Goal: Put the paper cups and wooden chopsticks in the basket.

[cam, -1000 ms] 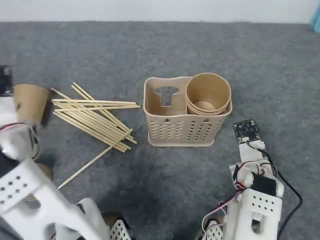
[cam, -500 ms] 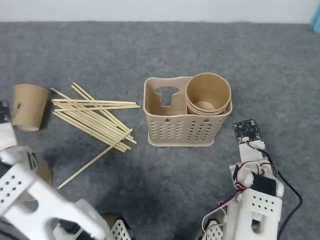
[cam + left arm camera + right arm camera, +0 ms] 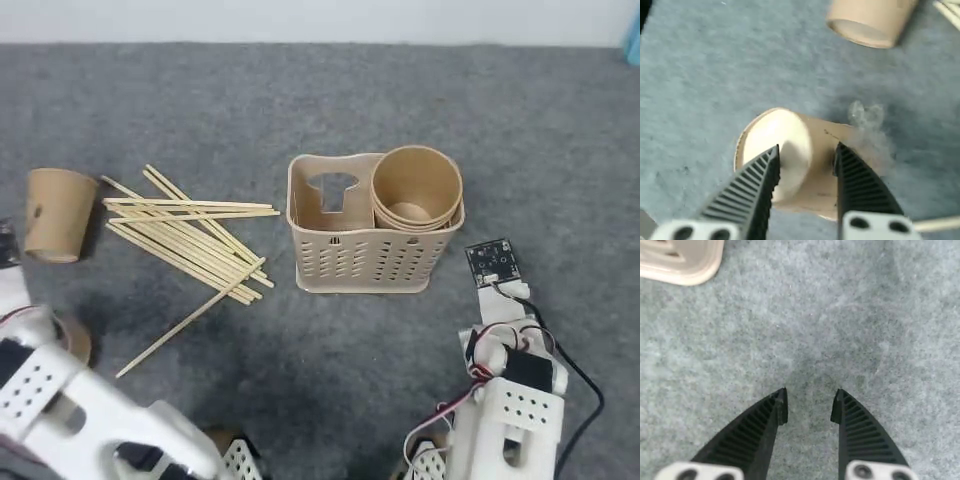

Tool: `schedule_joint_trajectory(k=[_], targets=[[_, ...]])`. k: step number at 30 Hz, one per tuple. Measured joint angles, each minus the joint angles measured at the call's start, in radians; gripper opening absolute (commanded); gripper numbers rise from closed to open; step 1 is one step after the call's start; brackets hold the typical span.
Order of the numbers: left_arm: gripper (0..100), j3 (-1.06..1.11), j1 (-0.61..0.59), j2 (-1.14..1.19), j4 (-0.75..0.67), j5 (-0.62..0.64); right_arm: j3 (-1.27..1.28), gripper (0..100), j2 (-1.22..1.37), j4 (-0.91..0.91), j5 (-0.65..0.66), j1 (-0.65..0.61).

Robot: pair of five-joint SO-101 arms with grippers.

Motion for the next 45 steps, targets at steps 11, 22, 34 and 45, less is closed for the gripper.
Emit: schedule_joint_trajectory(k=[11, 22, 34, 45], targets=[[16, 0.014, -0.230, 0.015, -0.281, -0.005, 0.000, 16.2, 0.000, 0.000, 0.000, 0.000], [16, -0.046, -0.324, 0.015, -0.250, 0.061, 0.000, 16.2, 0.000, 0.000, 0.000, 0.000], [16, -0.075, -0.443, 0.015, 0.087, -0.198, 0.000, 16.2, 0.000, 0.000, 0.000, 0.000], [16, -0.020, -0.390, 0.015, 0.038, -0.198, 0.000, 16.2, 0.000, 0.000, 0.000, 0.000]])
